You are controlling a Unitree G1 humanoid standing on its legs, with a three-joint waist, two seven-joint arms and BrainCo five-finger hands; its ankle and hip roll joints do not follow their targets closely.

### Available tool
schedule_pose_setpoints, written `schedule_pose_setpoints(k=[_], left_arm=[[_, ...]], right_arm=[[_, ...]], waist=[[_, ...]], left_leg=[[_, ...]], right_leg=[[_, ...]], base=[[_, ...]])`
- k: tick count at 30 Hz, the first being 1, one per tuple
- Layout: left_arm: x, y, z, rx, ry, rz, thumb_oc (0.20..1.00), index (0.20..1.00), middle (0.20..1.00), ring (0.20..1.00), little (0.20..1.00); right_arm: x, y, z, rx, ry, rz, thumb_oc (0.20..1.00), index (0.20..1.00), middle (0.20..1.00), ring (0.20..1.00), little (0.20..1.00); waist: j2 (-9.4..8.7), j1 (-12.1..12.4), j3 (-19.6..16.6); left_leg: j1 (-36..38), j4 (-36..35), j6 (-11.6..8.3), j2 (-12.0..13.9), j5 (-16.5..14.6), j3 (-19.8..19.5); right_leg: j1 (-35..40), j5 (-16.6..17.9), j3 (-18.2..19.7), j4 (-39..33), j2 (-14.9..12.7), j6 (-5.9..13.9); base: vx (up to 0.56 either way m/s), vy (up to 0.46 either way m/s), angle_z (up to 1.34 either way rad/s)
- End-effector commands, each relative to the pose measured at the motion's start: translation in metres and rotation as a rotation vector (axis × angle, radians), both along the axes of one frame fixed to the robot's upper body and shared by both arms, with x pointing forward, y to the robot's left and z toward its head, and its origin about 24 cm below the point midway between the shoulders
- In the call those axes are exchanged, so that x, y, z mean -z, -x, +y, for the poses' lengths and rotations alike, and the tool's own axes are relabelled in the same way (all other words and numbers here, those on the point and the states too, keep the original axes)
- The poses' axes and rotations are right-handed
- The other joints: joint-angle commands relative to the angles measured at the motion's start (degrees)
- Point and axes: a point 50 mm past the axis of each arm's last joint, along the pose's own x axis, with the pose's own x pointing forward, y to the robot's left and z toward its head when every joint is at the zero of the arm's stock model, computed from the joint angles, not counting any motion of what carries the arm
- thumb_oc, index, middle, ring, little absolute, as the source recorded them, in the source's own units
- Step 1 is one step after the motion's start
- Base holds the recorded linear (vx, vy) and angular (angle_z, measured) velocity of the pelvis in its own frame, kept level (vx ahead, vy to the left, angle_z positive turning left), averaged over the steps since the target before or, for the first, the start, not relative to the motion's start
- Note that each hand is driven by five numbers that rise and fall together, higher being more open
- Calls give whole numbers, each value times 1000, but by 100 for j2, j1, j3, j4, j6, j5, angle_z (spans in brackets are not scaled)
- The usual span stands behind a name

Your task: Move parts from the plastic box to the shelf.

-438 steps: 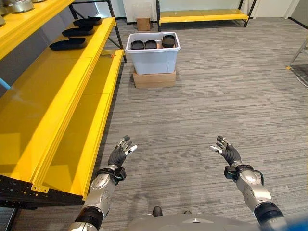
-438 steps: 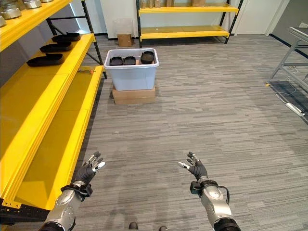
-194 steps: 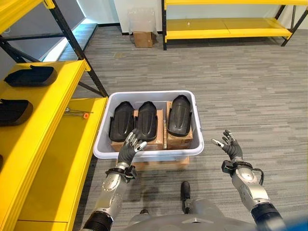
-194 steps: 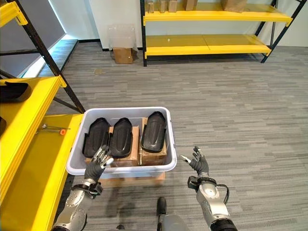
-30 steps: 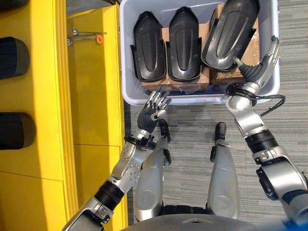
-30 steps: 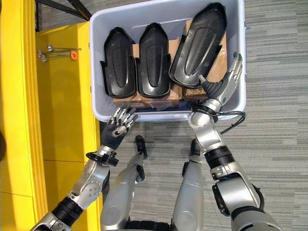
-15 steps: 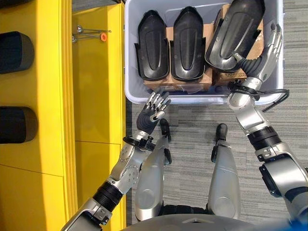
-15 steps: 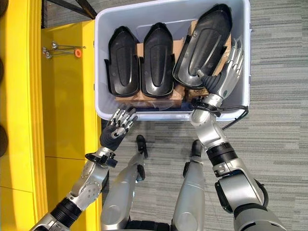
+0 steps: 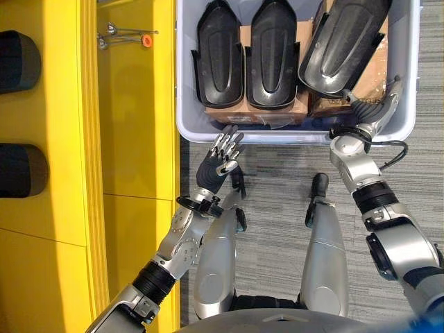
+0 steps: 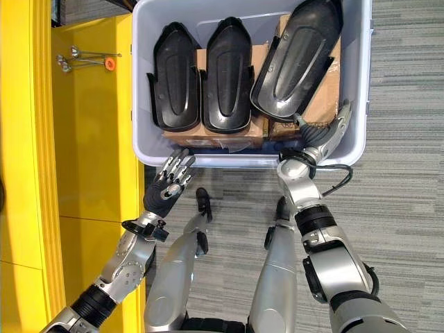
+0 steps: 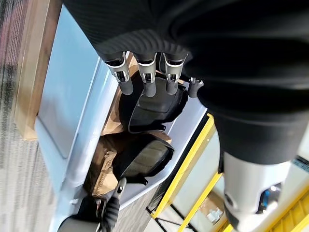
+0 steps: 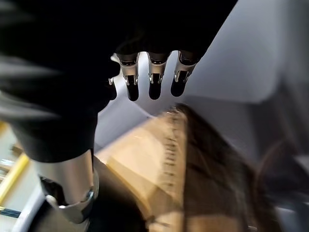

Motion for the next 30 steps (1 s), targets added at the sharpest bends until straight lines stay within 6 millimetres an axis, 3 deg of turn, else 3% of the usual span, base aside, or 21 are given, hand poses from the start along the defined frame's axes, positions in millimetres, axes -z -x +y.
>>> schedule_pose_setpoints(k=[1, 8, 22, 26, 30], left_arm=[[-24, 7, -12, 76, 33, -122, 1000, 1000, 1000, 1000, 1000], [-26, 8, -10, 71, 48, -131, 1000, 1000, 1000, 1000, 1000], [-23, 16, -7, 109, 68, -148, 1000, 1000, 1000, 1000, 1000], [-22, 17, -6, 108, 67, -150, 1000, 1000, 1000, 1000, 1000], [-21, 17, -4, 96, 67, -147, 1000, 1000, 1000, 1000, 1000]], right_arm=[[-41, -3, -6, 8, 161, -132, 1000, 1000, 1000, 1000, 1000], [-62, -5, -5, 19, 234, -186, 1000, 1000, 1000, 1000, 1000], [-117, 14, 4, 200, 668, -374, 1000, 1000, 1000, 1000, 1000], [-117, 13, 6, 170, 635, -358, 1000, 1000, 1000, 1000, 1000], [-101, 8, 0, 150, 421, -317, 1000, 1000, 1000, 1000, 1000]], waist=[[558, 104, -74], [603, 166, -74], [689, 182, -74], [689, 192, -74], [676, 206, -74]], left_leg=[[-305, 410, 135, -355, -659, -401], [-354, 393, 140, -384, -630, -426], [-266, 426, 134, -443, -641, -432], [-231, 396, 131, -444, -626, -417], [-253, 390, 137, -435, -637, -409]], right_leg=[[75, -446, -198, 283, 584, -504], [44, -459, -220, 311, 563, -502], [172, -501, -162, 329, 504, -480], [221, -490, -178, 277, 486, -479], [215, -494, -190, 257, 494, -487]], base=[[0, 0, 0], [0, 0, 0], [-8, 22, 2], [0, 0, 0], [0, 0, 0]])
